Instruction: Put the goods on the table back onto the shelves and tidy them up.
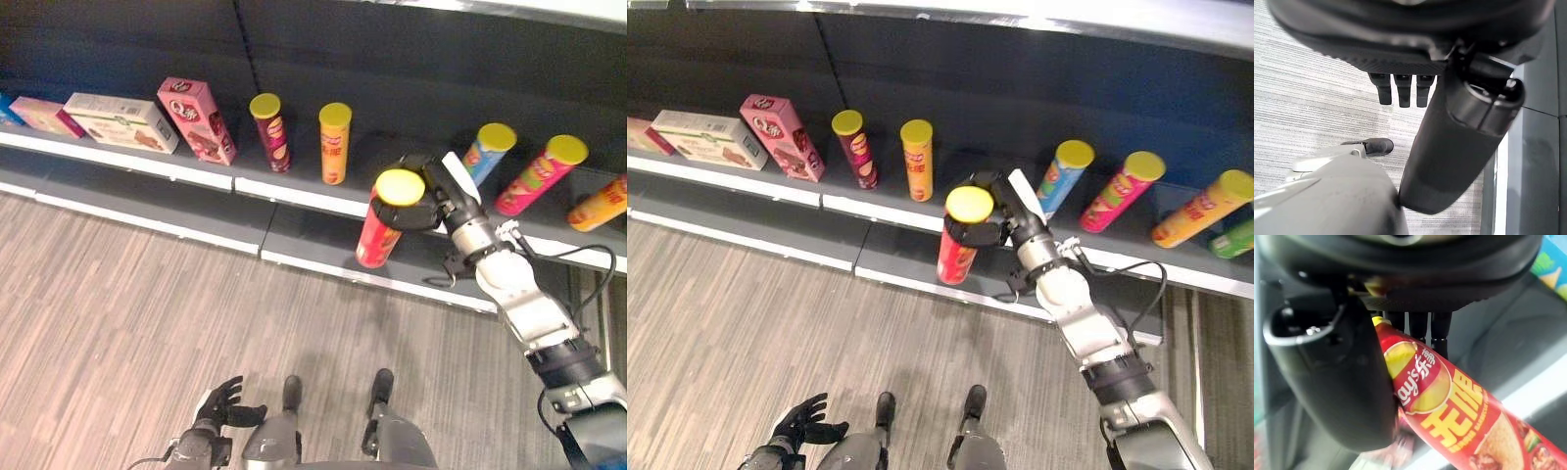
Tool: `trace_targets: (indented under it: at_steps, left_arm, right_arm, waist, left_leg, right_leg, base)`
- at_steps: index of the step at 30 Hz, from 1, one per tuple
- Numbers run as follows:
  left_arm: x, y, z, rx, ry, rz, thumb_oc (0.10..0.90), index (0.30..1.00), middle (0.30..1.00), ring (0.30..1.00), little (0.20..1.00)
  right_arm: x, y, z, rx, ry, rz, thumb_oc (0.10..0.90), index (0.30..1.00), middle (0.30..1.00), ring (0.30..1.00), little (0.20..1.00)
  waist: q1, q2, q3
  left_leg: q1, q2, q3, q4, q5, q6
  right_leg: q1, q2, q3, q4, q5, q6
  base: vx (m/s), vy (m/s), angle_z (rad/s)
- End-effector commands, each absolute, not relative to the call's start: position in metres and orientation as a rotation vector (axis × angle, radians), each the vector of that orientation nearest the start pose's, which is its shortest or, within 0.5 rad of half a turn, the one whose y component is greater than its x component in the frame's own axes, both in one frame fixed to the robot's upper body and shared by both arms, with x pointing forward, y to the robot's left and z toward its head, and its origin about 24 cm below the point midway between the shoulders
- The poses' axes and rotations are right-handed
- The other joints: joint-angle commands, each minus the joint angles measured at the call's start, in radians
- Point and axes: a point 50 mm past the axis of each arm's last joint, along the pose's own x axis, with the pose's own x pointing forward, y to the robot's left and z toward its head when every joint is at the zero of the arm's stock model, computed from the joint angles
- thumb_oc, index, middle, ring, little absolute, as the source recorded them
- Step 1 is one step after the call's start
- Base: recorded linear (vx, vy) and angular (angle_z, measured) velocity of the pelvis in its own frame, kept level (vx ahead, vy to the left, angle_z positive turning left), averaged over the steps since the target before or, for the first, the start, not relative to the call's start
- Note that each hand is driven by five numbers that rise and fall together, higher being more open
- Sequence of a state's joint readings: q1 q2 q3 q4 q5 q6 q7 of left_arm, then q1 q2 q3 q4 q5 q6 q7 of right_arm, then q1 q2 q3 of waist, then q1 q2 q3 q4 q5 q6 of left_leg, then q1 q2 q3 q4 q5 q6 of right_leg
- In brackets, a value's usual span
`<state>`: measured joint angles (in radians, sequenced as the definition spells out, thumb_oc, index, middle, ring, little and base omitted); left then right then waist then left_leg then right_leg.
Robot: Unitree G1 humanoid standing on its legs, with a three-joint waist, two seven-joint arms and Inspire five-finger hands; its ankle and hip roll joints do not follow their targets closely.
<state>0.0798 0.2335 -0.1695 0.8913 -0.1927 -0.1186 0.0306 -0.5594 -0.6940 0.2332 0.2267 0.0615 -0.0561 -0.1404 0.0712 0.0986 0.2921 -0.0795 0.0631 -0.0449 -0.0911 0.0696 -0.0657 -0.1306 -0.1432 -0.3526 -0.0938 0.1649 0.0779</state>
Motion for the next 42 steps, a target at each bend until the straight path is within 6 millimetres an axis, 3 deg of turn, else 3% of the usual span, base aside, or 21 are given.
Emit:
trace_targets:
  at_steps: [1, 7, 12, 22, 31, 42]
  left_arm:
    - [0.142, 0.238, -0.125, 0.212, 0.812, 0.088, 0.8, 0.9, 0.9, 0.9, 0.9]
    - [0.147, 0.232, -0.123, 0.219, 0.786, 0.056, 0.8, 0.9, 0.9, 0.9, 0.9]
    - [0.152, 0.227, -0.121, 0.193, 0.768, 0.06, 0.8, 0.9, 0.9, 0.9, 0.9]
    - [0.151, 0.221, -0.125, 0.168, 0.783, 0.077, 0.8, 0.9, 0.9, 0.9, 0.9]
    - [0.155, 0.222, -0.123, 0.183, 0.765, 0.088, 0.8, 0.9, 0.9, 0.9, 0.9]
    - [0.16, 0.221, -0.121, 0.185, 0.743, 0.089, 0.8, 0.9, 0.9, 0.9, 0.9]
  right_arm:
    - [0.334, -0.223, 0.281, -0.632, -0.782, -0.263, 0.4, 0.3, 0.3, 0.3, 0.3]
    - [0.336, -0.25, 0.318, -0.616, -0.819, -0.423, 0.4, 0.3, 0.3, 0.3, 0.3]
    - [0.337, -0.256, 0.333, -0.62, -0.836, -0.467, 0.4, 0.3, 0.3, 0.3, 0.3]
    - [0.334, -0.243, 0.333, -0.68, -0.879, -0.457, 0.4, 0.3, 0.3, 0.3, 0.3]
    - [0.336, -0.254, 0.339, -0.722, -0.87, -0.539, 0.4, 0.3, 0.3, 0.3, 0.3]
    - [0.345, -0.275, 0.362, -0.725, -0.802, -0.625, 0.4, 0.3, 0.3, 0.3, 0.3]
  waist:
    - [0.003, -0.04, -0.022]
    - [0.017, -0.001, 0.015]
    - [0.015, 0.009, 0.031]
    - [0.012, -0.004, 0.047]
    - [0.02, -0.008, 0.06]
    - [0.036, 0.003, 0.071]
  left_leg:
    - [0.008, 0.003, 0.078, 0.004, -0.057, -0.032]
    - [-0.048, 0.0, 0.05, 0.004, -0.036, -0.042]
    - [-0.075, -0.001, 0.034, 0.004, -0.027, -0.05]
    - [-0.086, -0.001, 0.019, 0.004, -0.029, -0.049]
    - [-0.104, -0.011, 0.011, 0.004, -0.026, -0.052]
    - [-0.131, -0.017, -0.001, 0.004, -0.019, -0.055]
  right_leg:
    - [0.038, -0.077, 0.08, 0.007, -0.097, 0.101]
    - [0.01, -0.083, 0.055, 0.014, -0.106, 0.097]
    - [-0.007, -0.08, 0.05, 0.018, -0.109, 0.094]
    - [0.001, -0.072, 0.039, 0.022, -0.124, 0.09]
    - [0.006, -0.084, 0.022, 0.018, -0.121, 0.095]
    - [-0.012, -0.089, 0.019, 0.027, -0.122, 0.097]
  base:
    - [-0.01, -0.016, 0.29]
    - [0.0, -0.03, 0.2]
    - [0.01, -0.033, 0.11]
    - [0.02, -0.023, 0.05]
    - [0.0, -0.006, 0.09]
    - [0.0, 0.0, 0.0]
